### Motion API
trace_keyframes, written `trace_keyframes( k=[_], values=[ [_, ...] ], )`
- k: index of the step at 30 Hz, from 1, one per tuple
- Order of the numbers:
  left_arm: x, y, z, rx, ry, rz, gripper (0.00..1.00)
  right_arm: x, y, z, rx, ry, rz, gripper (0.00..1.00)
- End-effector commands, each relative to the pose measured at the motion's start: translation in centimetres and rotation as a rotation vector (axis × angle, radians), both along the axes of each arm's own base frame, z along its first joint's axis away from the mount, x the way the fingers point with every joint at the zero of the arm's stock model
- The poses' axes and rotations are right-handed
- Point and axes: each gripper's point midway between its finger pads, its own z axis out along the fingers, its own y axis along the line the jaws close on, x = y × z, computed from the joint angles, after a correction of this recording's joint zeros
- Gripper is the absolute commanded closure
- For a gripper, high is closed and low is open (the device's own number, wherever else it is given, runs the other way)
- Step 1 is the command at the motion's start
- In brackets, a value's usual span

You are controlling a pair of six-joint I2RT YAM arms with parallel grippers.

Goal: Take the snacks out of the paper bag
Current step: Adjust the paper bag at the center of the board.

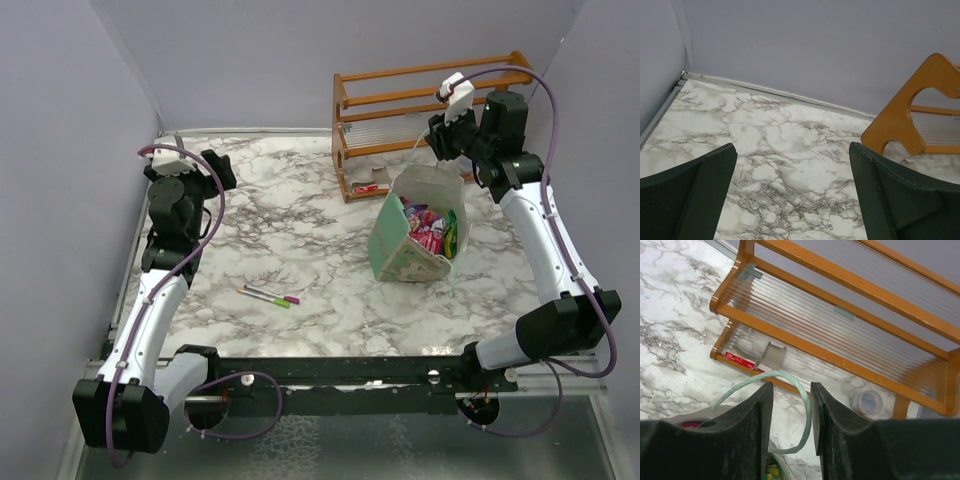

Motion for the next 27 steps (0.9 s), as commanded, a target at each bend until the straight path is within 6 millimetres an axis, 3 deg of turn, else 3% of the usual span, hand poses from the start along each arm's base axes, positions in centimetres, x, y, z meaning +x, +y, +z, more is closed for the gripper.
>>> trace_keyframes(
  k=[1,4,8,13,16,19,27],
  values=[
    [0.1,-0.3,1.0,-0.007,-0.036,-0.015,0.02,0.0,-0.9,-0.2,-0.039,0.003,-0.042,0.65],
    [0.2,-0.5,0.8,-0.011,-0.032,-0.023,0.02,0.1,-1.2,-0.4,-0.052,-0.005,-0.066,0.62],
    [0.3,-0.5,0.6,-0.011,-0.025,-0.025,0.02,0.5,-0.2,-0.5,-0.041,0.000,-0.040,0.59],
    [0.3,-0.3,0.4,-0.007,-0.020,-0.015,0.02,0.2,1.9,0.3,0.047,0.033,0.021,0.74],
    [0.4,-0.3,0.4,-0.006,-0.017,-0.015,0.02,-0.7,2.6,1.9,0.133,0.014,0.030,0.86],
    [0.4,-0.4,0.4,-0.009,-0.015,-0.018,0.02,-0.9,0.8,3.8,0.184,-0.015,-0.100,0.98],
    [0.5,-0.5,0.2,-0.013,-0.010,-0.023,0.02,-1.8,-7.0,8.7,0.204,-0.145,-0.546,0.99]
  ],
)
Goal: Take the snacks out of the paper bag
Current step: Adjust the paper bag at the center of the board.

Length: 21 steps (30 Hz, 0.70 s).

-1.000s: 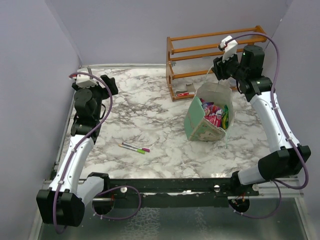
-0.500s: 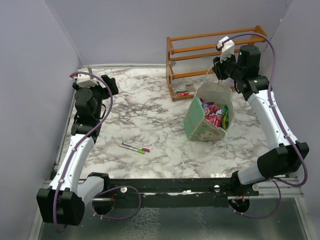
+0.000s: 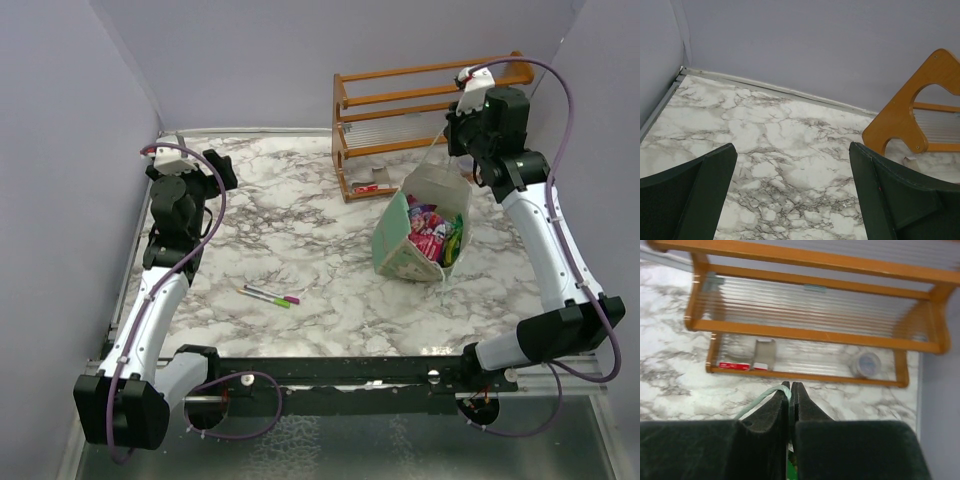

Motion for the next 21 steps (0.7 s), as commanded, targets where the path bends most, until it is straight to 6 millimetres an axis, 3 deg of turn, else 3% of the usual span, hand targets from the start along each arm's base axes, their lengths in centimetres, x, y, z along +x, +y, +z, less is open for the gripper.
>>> trace_keyframes(
  k=[1,6,10,13,17,21],
  values=[
    [0.1,-0.3,0.8,-0.010,-0.025,-0.015,0.02,-1.5,-5.9,8.2,0.038,-0.208,-0.342,0.99],
    [0.2,-0.3,0.6,-0.007,-0.018,-0.012,0.02,-2.5,-8.2,9.2,0.004,-0.218,-0.465,0.99],
    [0.3,-0.3,0.4,-0.007,-0.012,-0.014,0.02,-3.8,-7.1,9.6,0.033,-0.201,-0.392,0.99],
    [0.4,-0.6,0.3,-0.008,-0.003,-0.028,0.02,-5.0,-5.0,9.5,0.111,-0.169,-0.284,0.99],
    [0.9,-1.5,0.0,-0.016,0.032,-0.073,0.02,-6.4,-0.5,7.2,0.217,-0.069,-0.063,0.99],
    [1.2,-4.9,-0.2,-0.042,0.067,-0.246,0.02,-8.7,4.0,6.3,0.332,-0.012,0.180,0.99]
  ],
)
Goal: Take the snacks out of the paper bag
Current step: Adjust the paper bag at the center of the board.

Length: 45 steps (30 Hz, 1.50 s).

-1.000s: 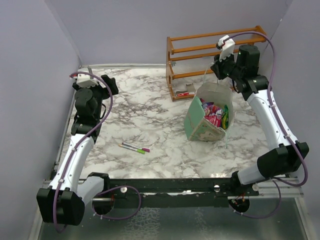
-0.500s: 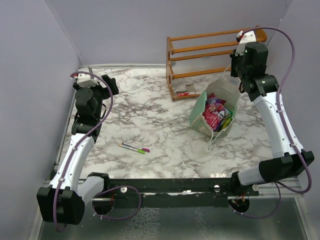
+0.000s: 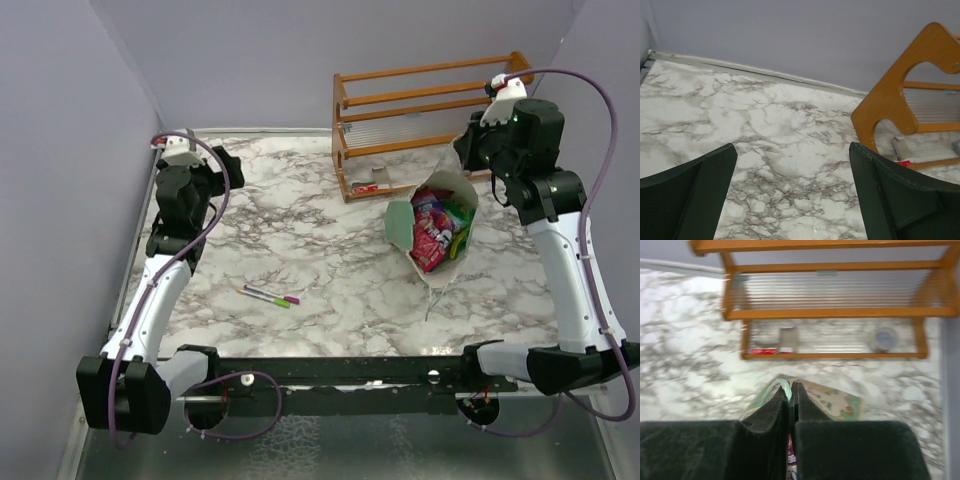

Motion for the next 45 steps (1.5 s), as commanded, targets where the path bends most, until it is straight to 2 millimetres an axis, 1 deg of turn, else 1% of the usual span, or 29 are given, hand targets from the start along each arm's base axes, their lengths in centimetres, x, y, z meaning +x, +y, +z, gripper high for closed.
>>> trace_keyframes(
  k=[1,3,5,8,11,13,16,19,23,24,26,28,29,34,38,41,43,45],
  values=[
    [-0.1,-5.0,1.3,-0.062,0.009,-0.260,0.03,-3.1,6.2,3.1,0.219,-0.084,0.324,0.99],
    [-1.0,-7.6,0.6,-0.123,0.043,-0.399,0.06,-3.9,6.9,3.2,0.248,-0.097,0.369,0.99],
    [-2.3,-10.1,-0.6,-0.207,0.091,-0.508,0.10,-4.3,7.4,3.2,0.264,-0.111,0.397,0.99],
    [-5.1,-14.2,-2.3,-0.268,0.155,-0.632,0.10,-4.5,7.8,3.4,0.284,-0.115,0.420,0.99],
    [-8.4,-17.0,-3.2,-0.299,0.198,-0.688,0.10,-5.4,9.1,4.0,0.326,-0.112,0.500,0.99],
    [-10.4,-17.6,-2.9,-0.324,0.201,-0.710,0.10,-6.2,10.3,4.1,0.371,-0.101,0.579,0.99],
    [-12.5,-17.8,-2.2,-0.353,0.193,-0.713,0.10,-7.3,11.6,3.8,0.418,-0.081,0.673,0.99],
    [-14.3,-18.7,-1.5,-0.389,0.201,-0.736,0.14,-7.6,11.8,3.2,0.422,-0.074,0.686,0.99],
    [-16.5,-20.7,-0.3,-0.402,0.184,-0.787,0.11,-8.0,11.7,2.3,0.414,-0.070,0.692,0.99],
    [-16.9,-21.4,-0.3,-0.391,0.177,-0.794,0.11,-8.3,11.7,2.2,0.410,-0.076,0.699,0.99],
    [-17.4,-22.7,-0.7,-0.342,0.188,-0.783,0.12,-8.7,11.7,2.1,0.407,-0.085,0.706,0.99],
    [-17.9,-24.2,-1.6,-0.269,0.224,-0.771,0.16,-9.3,11.4,2.1,0.400,-0.097,0.701,0.99],
    [-18.2,-24.9,-1.6,-0.227,0.233,-0.770,0.18,-9.4,11.3,1.8,0.393,-0.098,0.694,0.99],
    [-20.0,-28.8,-2.3,-0.112,0.237,-0.788,0.26,-9.9,9.1,-0.2,0.328,-0.103,0.559,0.99],
    [-21.3,-31.1,-2.9,-0.021,0.253,-0.794,0.38,-10.7,7.7,-0.3,0.284,-0.130,0.496,0.99],
    [-22.2,-31.6,-3.3,0.031,0.250,-0.795,0.43,-10.9,6.8,-0.1,0.234,-0.150,0.463,0.99],
    [-22.5,-31.4,-3.4,0.029,0.244,-0.800,0.46,-10.4,5.8,-0.3,0.198,-0.147,0.409,0.99],
    [-22.5,-30.8,-3.5,0.017,0.226,-0.791,0.46,-10.3,5.8,-0.6,0.195,-0.133,0.409,0.99]
  ],
)
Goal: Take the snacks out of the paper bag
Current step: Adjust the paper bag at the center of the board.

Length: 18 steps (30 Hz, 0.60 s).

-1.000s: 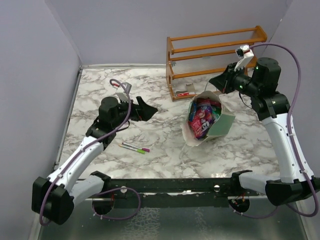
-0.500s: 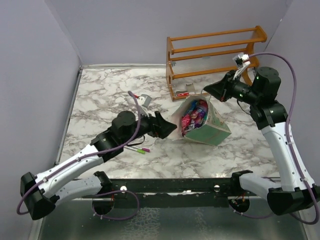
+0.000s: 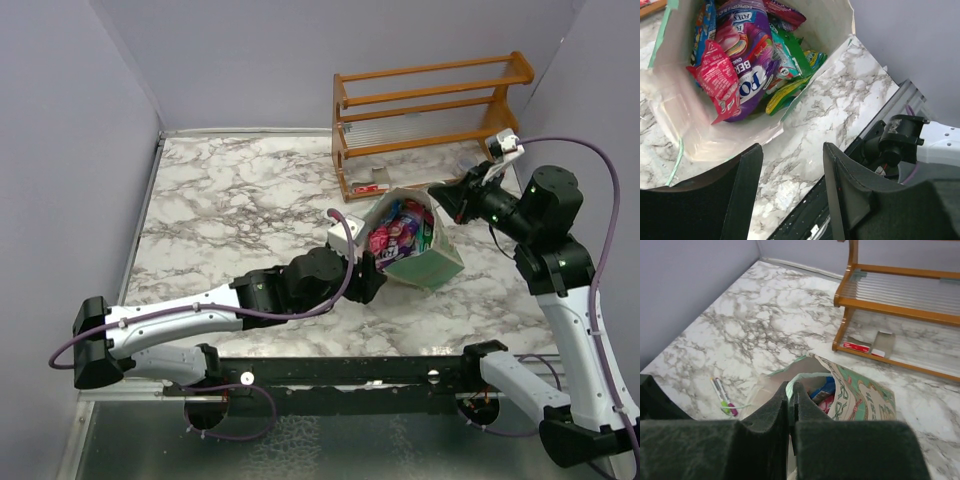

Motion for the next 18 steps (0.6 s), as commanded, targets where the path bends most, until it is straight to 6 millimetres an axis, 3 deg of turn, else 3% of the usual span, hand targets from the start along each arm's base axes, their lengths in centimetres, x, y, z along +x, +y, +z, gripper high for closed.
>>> trace_keyframes(
  k=[1,8,12,18],
  values=[
    [1.0,2.0,0.8,-0.013,-0.068,0.083,0.46,0.2,-1.0,0.6,-0.053,-0.037,-0.044,0.99],
    [1.3,2.5,2.9,-0.045,-0.113,0.091,0.47,-6.3,4.4,3.2,0.131,-0.175,0.389,0.99],
    [1.5,3.0,2.6,-0.052,-0.107,0.122,0.47,-7.0,5.7,3.8,0.202,-0.146,0.514,0.99],
    [1.1,3.8,0.6,-0.059,-0.055,0.144,0.48,-7.1,7.2,3.6,0.151,-0.110,0.662,0.99]
  ],
)
